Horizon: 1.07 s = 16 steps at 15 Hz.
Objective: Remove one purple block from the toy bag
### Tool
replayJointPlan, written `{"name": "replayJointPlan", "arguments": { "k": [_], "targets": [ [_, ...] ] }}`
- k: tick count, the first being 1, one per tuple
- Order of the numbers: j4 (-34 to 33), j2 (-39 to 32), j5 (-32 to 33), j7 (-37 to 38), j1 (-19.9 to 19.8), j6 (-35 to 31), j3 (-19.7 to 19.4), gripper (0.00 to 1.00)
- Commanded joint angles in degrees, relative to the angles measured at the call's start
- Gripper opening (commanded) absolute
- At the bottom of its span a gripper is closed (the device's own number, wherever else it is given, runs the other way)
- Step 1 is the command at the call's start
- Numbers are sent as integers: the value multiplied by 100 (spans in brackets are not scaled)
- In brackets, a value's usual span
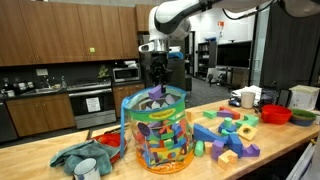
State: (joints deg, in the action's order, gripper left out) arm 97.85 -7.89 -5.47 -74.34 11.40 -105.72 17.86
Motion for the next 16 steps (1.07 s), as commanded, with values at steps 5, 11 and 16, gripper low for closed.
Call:
{"name": "replayJointPlan", "arguments": {
  "k": [5, 11, 16],
  "targets": [
    [-137, 585, 340, 7, -74, 925, -442, 16],
    [703, 1406, 887, 668, -109, 756, -688, 16],
    [1970, 2475, 720, 1481, -118, 575, -881, 16]
  ]
}}
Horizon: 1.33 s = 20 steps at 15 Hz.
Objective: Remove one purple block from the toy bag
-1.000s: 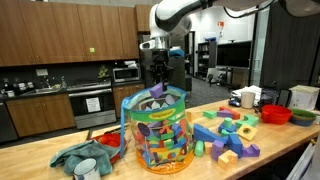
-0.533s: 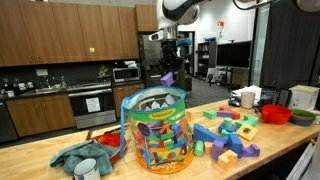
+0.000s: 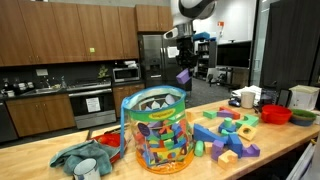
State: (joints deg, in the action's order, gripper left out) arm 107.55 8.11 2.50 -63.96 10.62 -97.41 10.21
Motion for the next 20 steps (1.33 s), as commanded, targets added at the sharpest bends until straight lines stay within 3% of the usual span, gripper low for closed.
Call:
{"name": "replayJointPlan", "arguments": {
  "k": [1, 7, 12, 16, 17, 20],
  "targets": [
    [1286, 1100, -94, 637, -31, -303, -158, 16],
    [3336, 2586, 203, 1909, 61, -1113, -249, 16],
    [4806, 3231, 1711, 2718, 128, -2273, 24, 16],
    [5514, 3406, 2705, 3658, 278, -2921, 357, 16],
    [5163, 3040, 2759, 3916, 320, -2861, 501, 16],
    [5241, 2981, 2760, 4477, 598, -2954, 768, 16]
  ]
}}
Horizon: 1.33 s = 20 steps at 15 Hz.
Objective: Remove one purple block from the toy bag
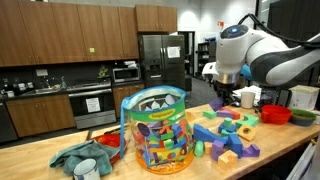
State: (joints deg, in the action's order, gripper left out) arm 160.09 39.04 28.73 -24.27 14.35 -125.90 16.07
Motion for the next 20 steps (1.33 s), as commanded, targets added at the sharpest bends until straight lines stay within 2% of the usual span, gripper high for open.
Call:
{"name": "replayJointPlan", "arguments": {
  "k": [1, 3, 7, 10, 20],
  "targets": [
    [-25, -149, 114, 609, 311, -121, 240, 16],
    [-37, -250, 2, 730, 510, -196, 289, 16],
    [-40, -420, -900, 408, 1123, -254, 4, 16],
    [-42, -546, -1303, 347, 1293, -214, -56, 16],
    [-43, -745, -697, 498, 1178, -249, 287, 16]
  ]
}}
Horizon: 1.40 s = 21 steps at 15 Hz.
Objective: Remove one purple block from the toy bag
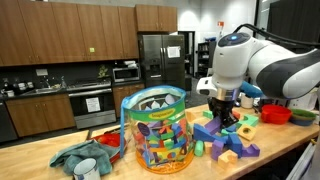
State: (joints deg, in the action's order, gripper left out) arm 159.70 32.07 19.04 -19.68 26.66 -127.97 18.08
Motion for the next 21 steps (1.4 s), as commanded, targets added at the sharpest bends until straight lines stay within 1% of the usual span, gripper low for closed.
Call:
{"name": "replayJointPlan", "arguments": {
  "k": [1, 6, 10, 11, 12, 13, 15, 17, 18, 21],
  "targets": [
    [-6, -35, 410, 65, -72, -2, 140, 16],
    [-3, -52, 1175, 394, -166, 115, 468, 16],
    [-3, -95, 1470, 649, -163, 264, 632, 16],
    [-3, -112, 1510, 710, -157, 289, 648, 66],
    [-3, -120, 1530, 722, -133, 329, 643, 67],
    [-3, -143, 1565, 765, -131, 342, 650, 72],
    [-4, -170, 1567, 765, -101, 347, 634, 83],
    [-4, -193, 1518, 731, -65, 317, 588, 97],
    [-11, -202, 1429, 674, -22, 284, 538, 100],
    [-7, -190, 1115, 463, 91, -24, 295, 100]
  ]
}}
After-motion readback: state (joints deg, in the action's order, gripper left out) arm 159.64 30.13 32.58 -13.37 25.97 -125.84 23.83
